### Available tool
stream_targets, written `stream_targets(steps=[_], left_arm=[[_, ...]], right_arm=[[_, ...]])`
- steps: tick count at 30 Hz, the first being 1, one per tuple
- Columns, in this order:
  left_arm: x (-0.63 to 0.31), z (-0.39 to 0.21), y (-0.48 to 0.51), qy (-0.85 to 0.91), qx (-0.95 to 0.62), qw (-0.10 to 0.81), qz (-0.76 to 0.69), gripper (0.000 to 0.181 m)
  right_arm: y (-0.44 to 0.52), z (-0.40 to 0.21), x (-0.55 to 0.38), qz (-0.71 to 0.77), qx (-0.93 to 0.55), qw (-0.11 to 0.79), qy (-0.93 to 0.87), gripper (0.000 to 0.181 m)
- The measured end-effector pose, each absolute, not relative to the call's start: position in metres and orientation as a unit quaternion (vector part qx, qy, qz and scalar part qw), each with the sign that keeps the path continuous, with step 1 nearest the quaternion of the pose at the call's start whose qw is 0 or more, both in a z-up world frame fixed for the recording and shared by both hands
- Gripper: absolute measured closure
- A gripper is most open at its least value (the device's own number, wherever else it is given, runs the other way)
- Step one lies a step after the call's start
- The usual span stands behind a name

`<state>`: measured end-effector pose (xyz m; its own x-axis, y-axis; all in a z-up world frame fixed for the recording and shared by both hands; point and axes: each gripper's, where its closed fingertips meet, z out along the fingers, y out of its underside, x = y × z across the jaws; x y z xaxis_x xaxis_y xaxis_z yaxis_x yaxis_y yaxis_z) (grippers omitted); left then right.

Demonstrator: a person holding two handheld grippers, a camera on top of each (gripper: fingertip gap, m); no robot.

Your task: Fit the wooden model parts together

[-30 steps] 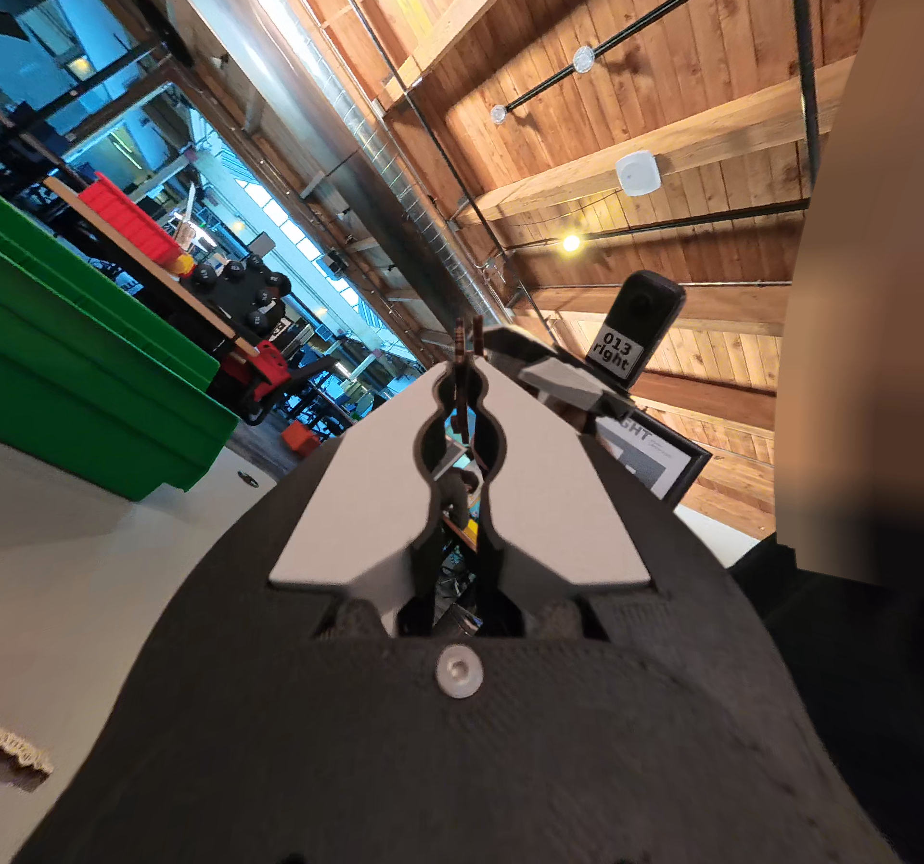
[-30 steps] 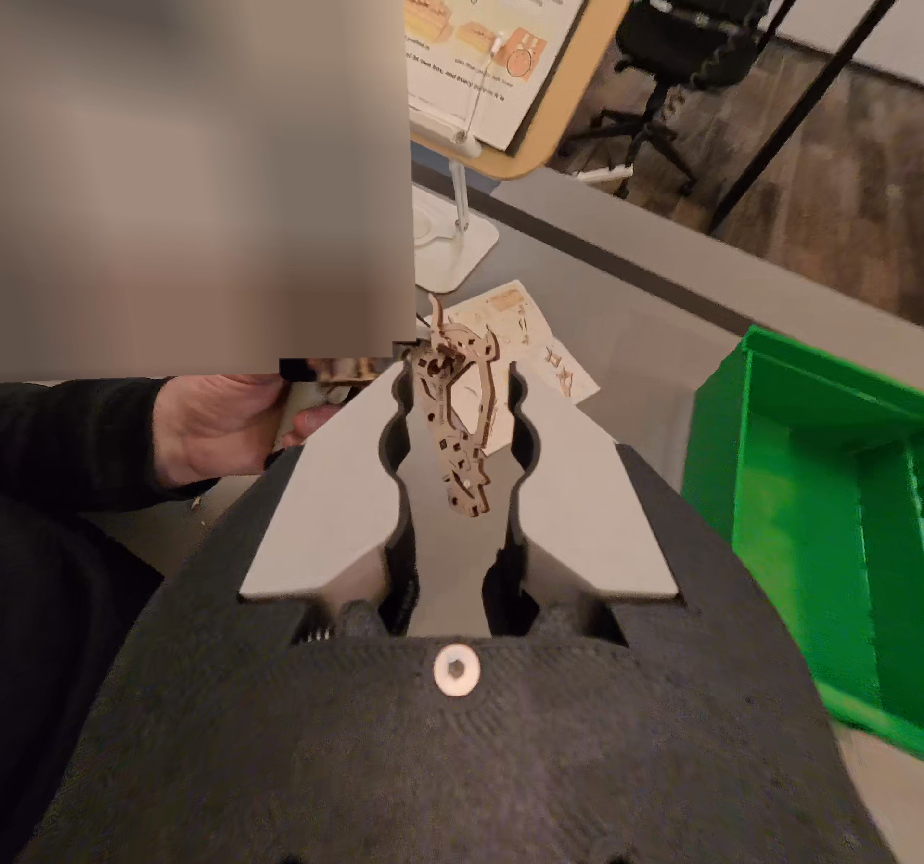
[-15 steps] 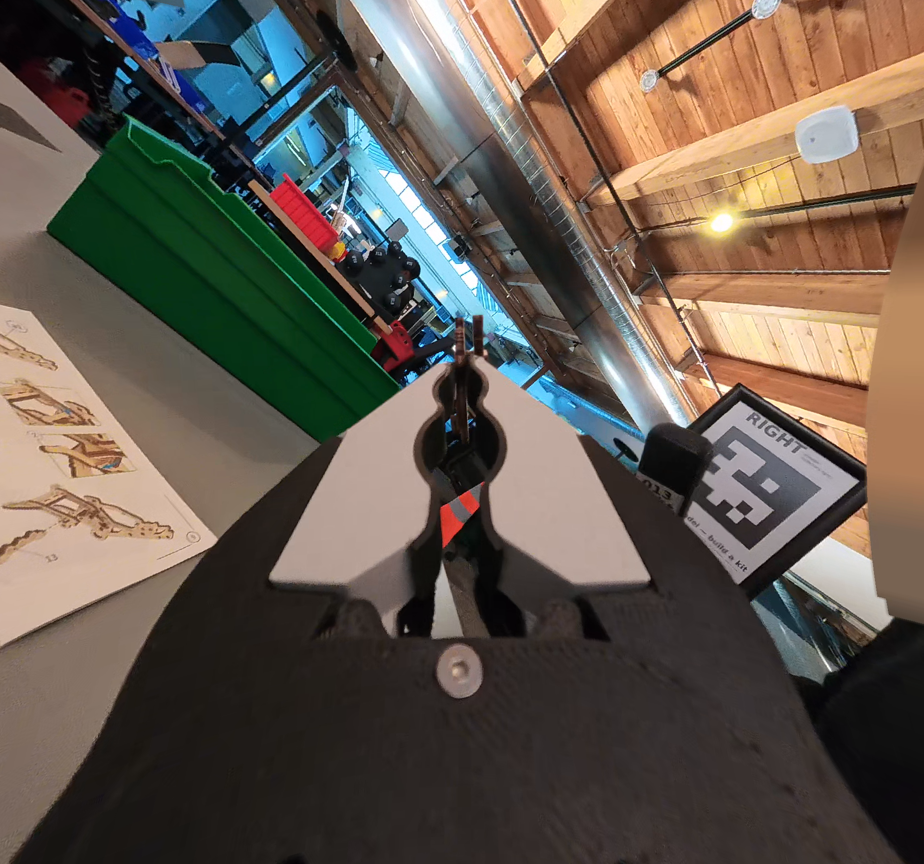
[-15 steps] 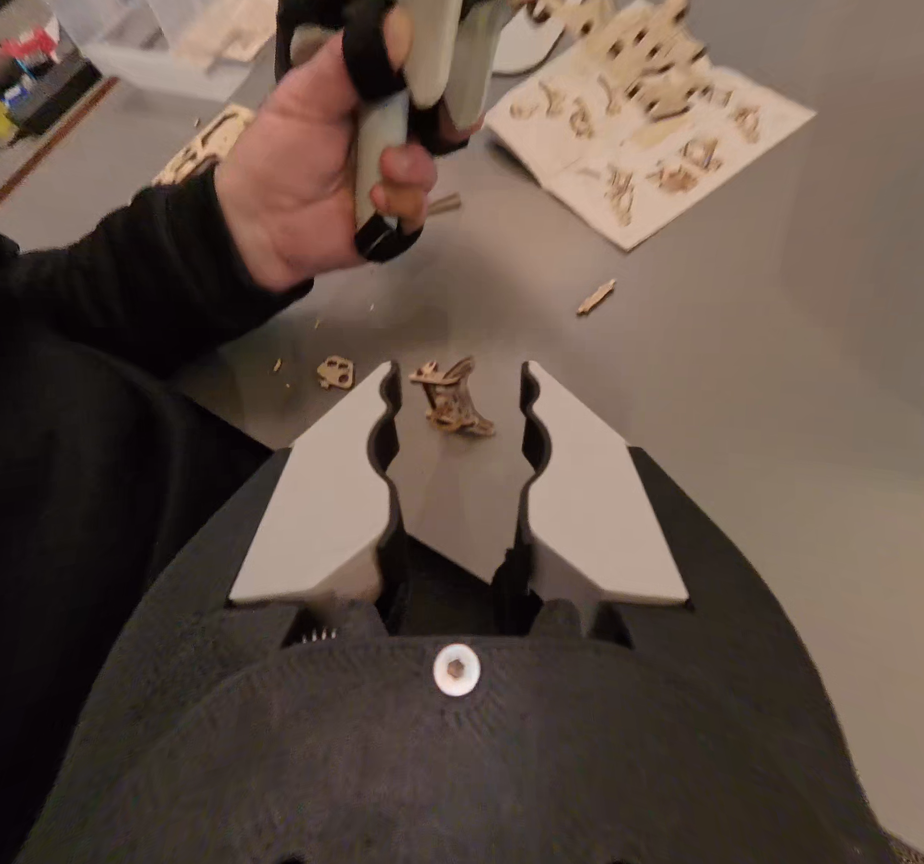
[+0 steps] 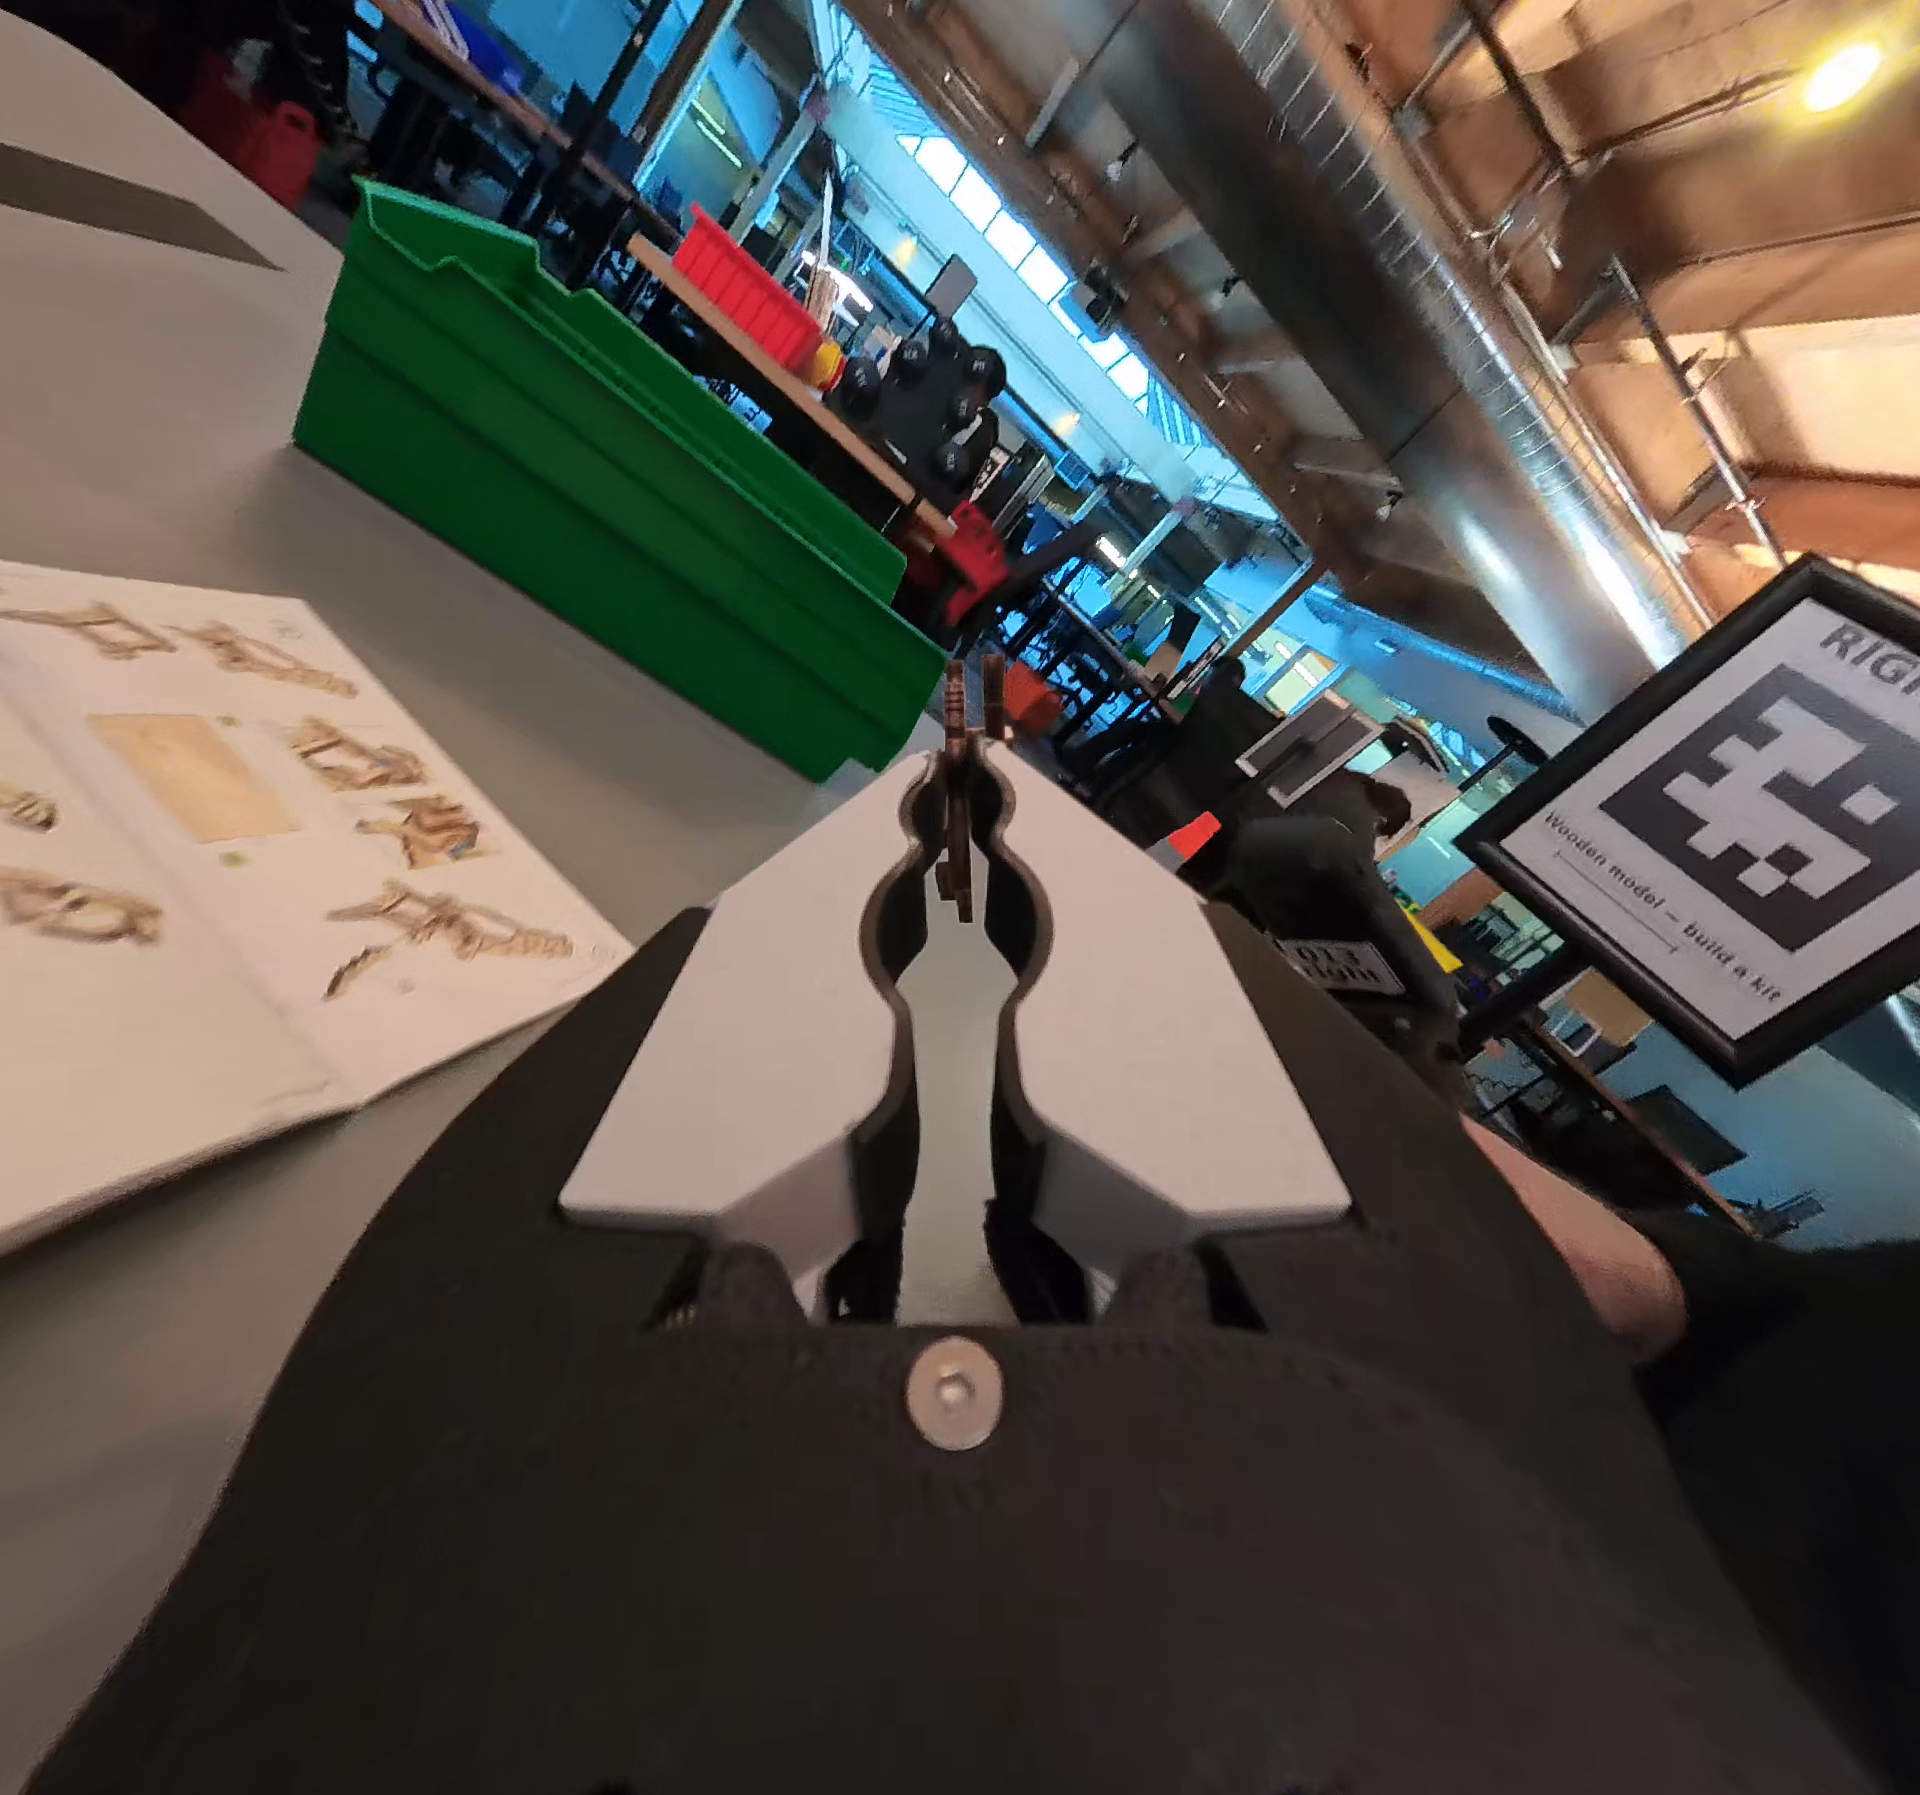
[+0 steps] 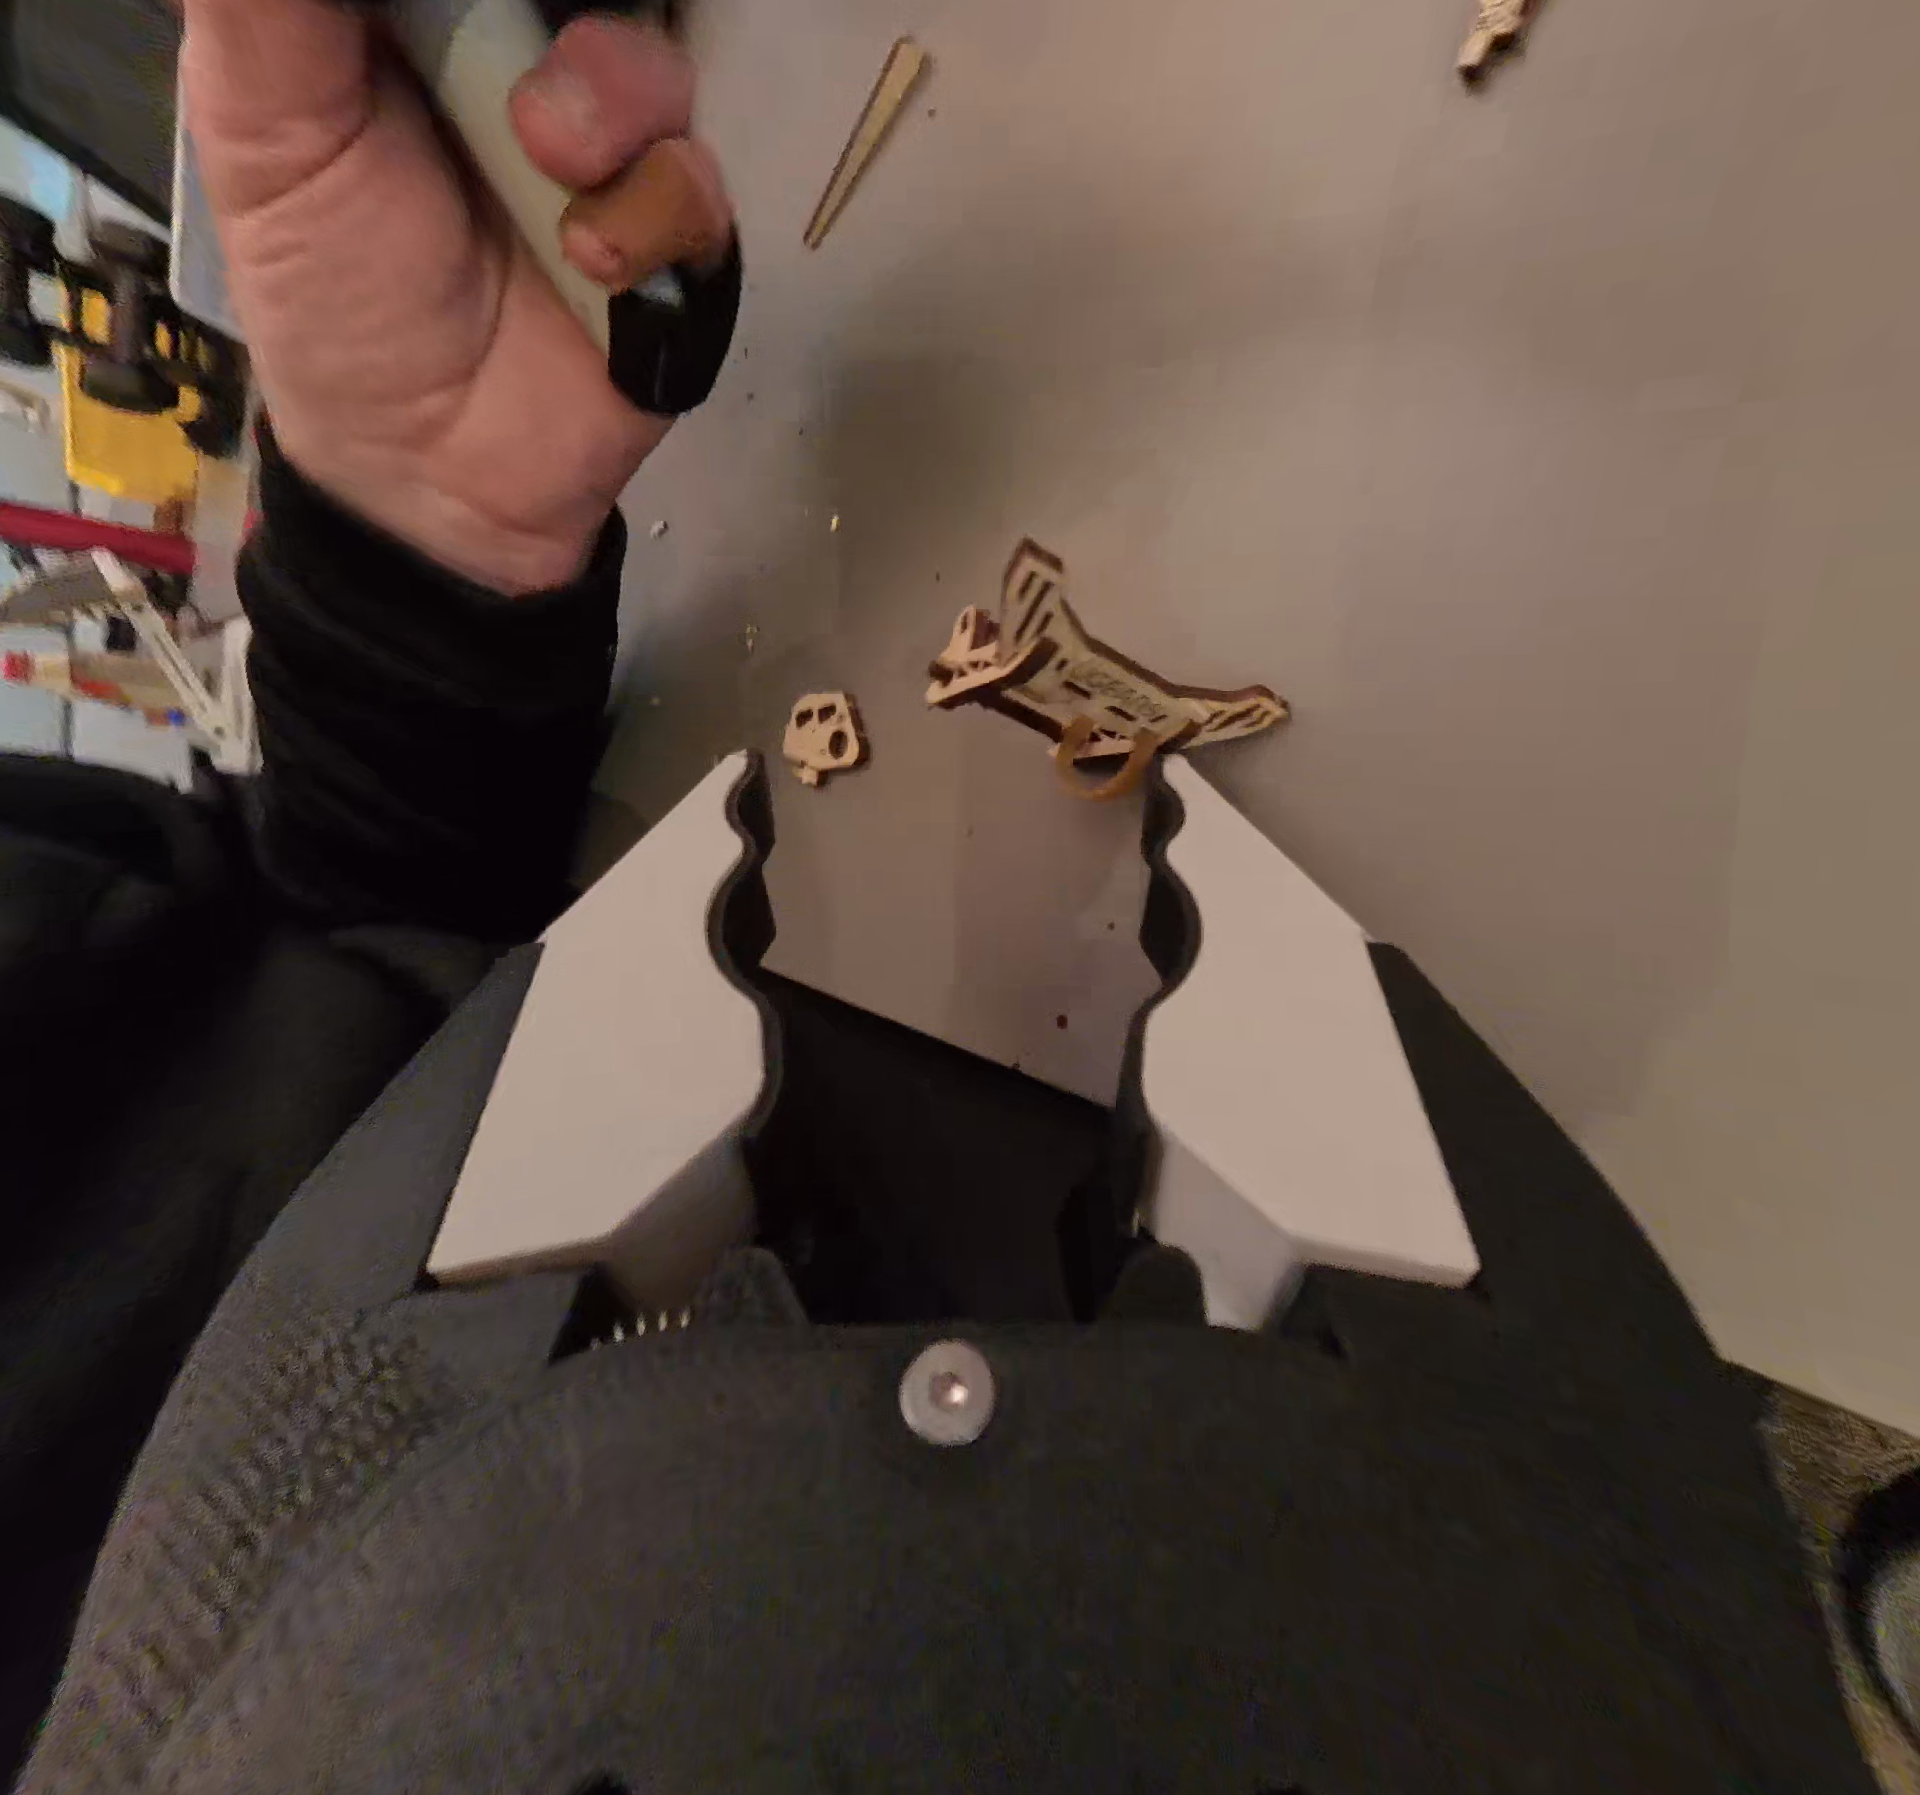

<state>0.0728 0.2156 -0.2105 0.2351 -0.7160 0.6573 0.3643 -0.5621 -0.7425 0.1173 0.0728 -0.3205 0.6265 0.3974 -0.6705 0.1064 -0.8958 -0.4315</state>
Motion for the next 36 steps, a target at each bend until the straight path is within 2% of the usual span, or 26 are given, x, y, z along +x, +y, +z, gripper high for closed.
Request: stream_targets(steps=[7, 14, 21, 28, 31, 36], left_arm=[[0.071, -0.215, 0.208, 0.151, -0.652, 0.431, -0.605, 0.181], [0.062, -0.234, 0.202, 0.176, -0.68, 0.395, -0.593, 0.18], [0.064, -0.273, 0.181, 0.243, -0.733, 0.301, -0.56, 0.18], [0.073, -0.296, 0.161, 0.229, -0.749, 0.182, -0.595, 0.18], [0.072, -0.309, 0.161, 0.226, -0.773, 0.162, -0.571, 0.178], [0.069, -0.322, 0.163, 0.231, -0.801, 0.156, -0.53, 0.16]], right_arm=[[0.088, -0.329, 0.109, 0.393, -0.89, 0.171, -0.153, 0.145], [0.096, -0.329, 0.101, 0.369, -0.887, 0.172, -0.216, 0.148], [0.107, -0.31, 0.108, 0.29, -0.862, 0.205, -0.363, 0.148], [0.108, -0.291, 0.107, 0.354, -0.825, 0.219, -0.383, 0.149], [0.111, -0.293, 0.108, 0.388, -0.819, 0.205, -0.37, 0.149], [0.113, -0.295, 0.11, 0.421, -0.81, 0.195, -0.359, 0.149]])
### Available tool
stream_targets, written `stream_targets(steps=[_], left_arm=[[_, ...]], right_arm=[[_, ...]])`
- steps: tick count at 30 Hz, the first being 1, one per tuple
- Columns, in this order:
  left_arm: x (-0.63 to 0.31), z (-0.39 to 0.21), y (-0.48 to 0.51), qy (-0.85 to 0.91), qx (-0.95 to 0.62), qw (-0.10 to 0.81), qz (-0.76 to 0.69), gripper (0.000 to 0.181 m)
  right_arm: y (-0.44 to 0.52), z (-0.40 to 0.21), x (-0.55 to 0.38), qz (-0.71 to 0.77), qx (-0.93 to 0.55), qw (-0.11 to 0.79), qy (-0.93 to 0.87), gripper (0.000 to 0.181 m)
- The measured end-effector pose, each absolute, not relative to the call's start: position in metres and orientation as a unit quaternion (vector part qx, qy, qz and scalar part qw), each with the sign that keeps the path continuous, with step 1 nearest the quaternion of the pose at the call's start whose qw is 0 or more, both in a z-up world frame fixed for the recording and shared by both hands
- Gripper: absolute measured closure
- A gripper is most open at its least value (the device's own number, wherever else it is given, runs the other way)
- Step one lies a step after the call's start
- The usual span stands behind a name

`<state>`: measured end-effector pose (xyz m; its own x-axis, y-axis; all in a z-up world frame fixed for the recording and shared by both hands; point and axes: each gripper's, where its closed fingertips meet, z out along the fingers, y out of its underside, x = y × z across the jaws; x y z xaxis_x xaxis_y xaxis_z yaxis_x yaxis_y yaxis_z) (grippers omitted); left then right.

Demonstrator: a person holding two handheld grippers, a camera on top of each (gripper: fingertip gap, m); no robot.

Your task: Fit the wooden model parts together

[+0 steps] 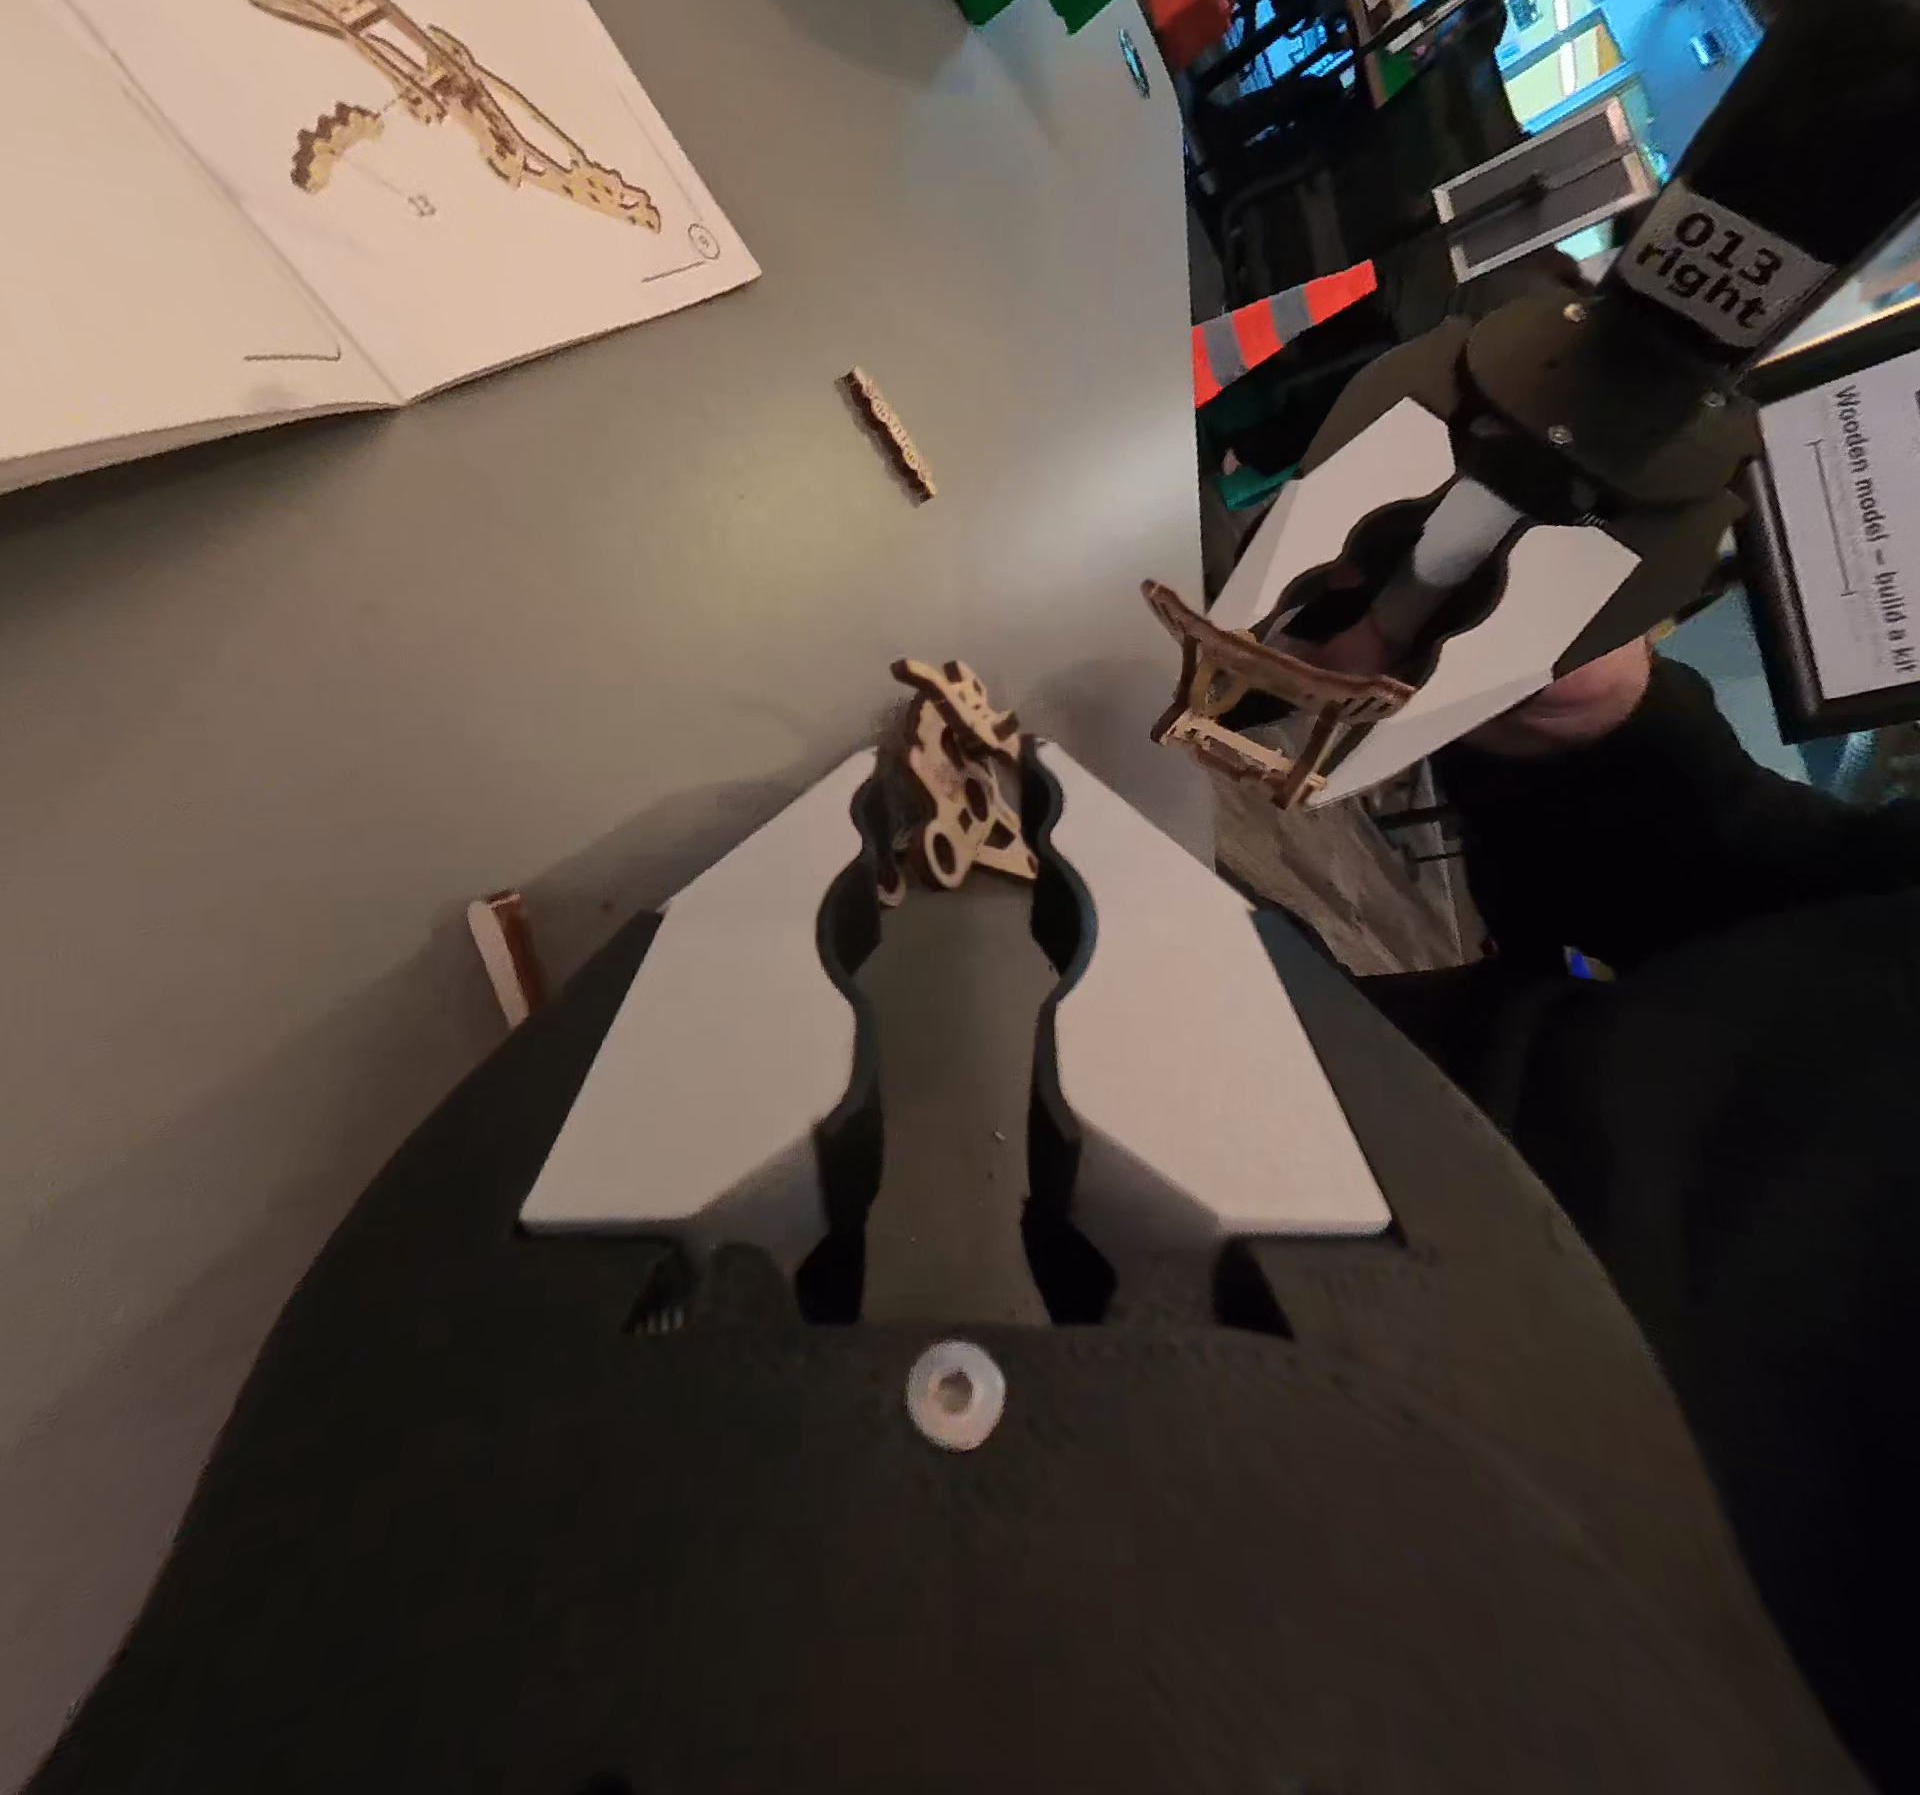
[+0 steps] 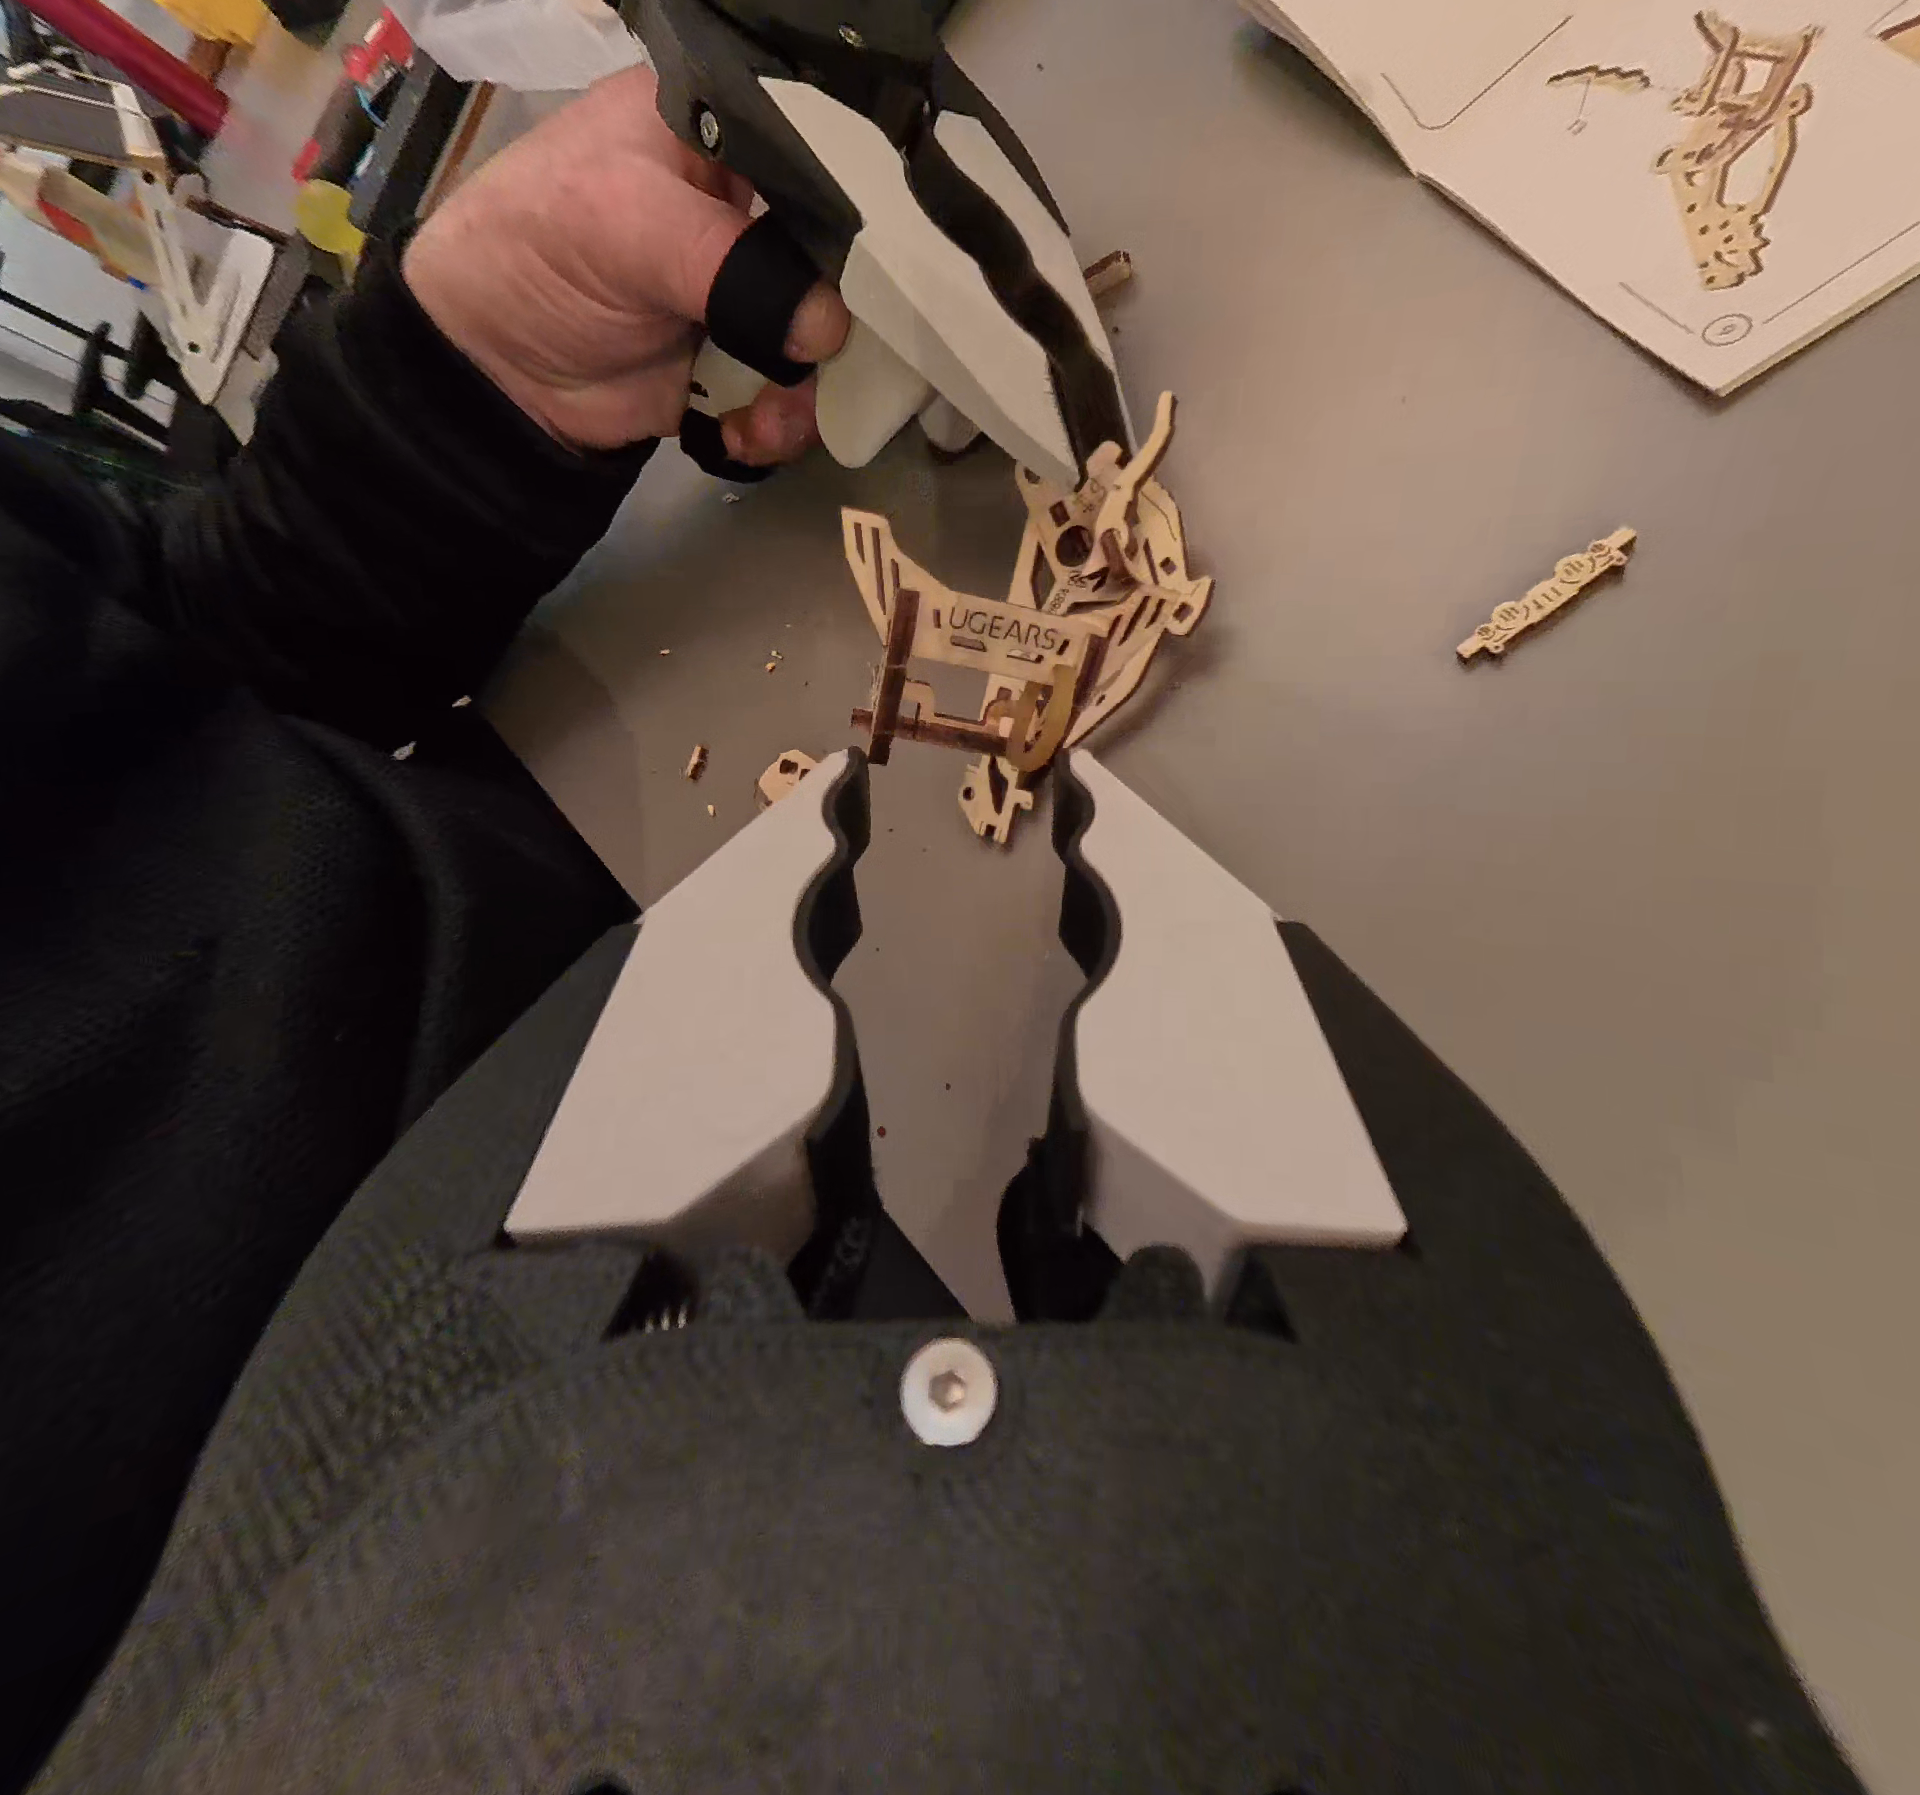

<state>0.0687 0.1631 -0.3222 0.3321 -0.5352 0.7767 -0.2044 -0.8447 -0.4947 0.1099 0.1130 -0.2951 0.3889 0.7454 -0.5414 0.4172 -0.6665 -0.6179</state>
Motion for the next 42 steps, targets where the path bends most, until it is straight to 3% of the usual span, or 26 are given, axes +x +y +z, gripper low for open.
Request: stream_targets(steps=[6, 10, 24, 26, 27, 32, 34, 42], left_arm=[[0.051, -0.321, 0.173, 0.245, -0.823, 0.195, -0.474, 0.132], [0.052, -0.287, 0.175, 0.298, -0.794, 0.266, -0.459, 0.139], [0.111, -0.217, 0.13, 0.283, -0.625, 0.249, -0.683, 0.171], [0.112, -0.211, 0.131, 0.27, -0.612, 0.258, -0.697, 0.175], [0.112, -0.209, 0.131, 0.266, -0.605, 0.257, -0.705, 0.176], [0.111, -0.214, 0.137, 0.247, -0.616, 0.268, -0.699, 0.177], [0.109, -0.216, 0.14, 0.24, -0.621, 0.281, -0.691, 0.177], [0.105, -0.213, 0.155, 0.274, -0.667, 0.374, -0.583, 0.177]], right_arm=[[0.118, -0.289, 0.108, 0.455, -0.794, 0.19, -0.355, 0.149], [0.114, -0.273, 0.101, 0.514, -0.755, 0.179, -0.364, 0.149], [0.097, -0.221, 0.094, 0.663, -0.616, 0.18, -0.385, 0.15], [0.091, -0.215, 0.095, 0.687, -0.593, 0.167, -0.386, 0.172], [0.09, -0.215, 0.095, 0.691, -0.59, 0.164, -0.384, 0.174], [0.095, -0.218, 0.094, 0.686, -0.602, 0.165, -0.373, 0.172], [0.1, -0.22, 0.095, 0.678, -0.621, 0.166, -0.357, 0.149], [0.111, -0.208, 0.1, 0.642, -0.65, 0.208, -0.349, 0.152]])
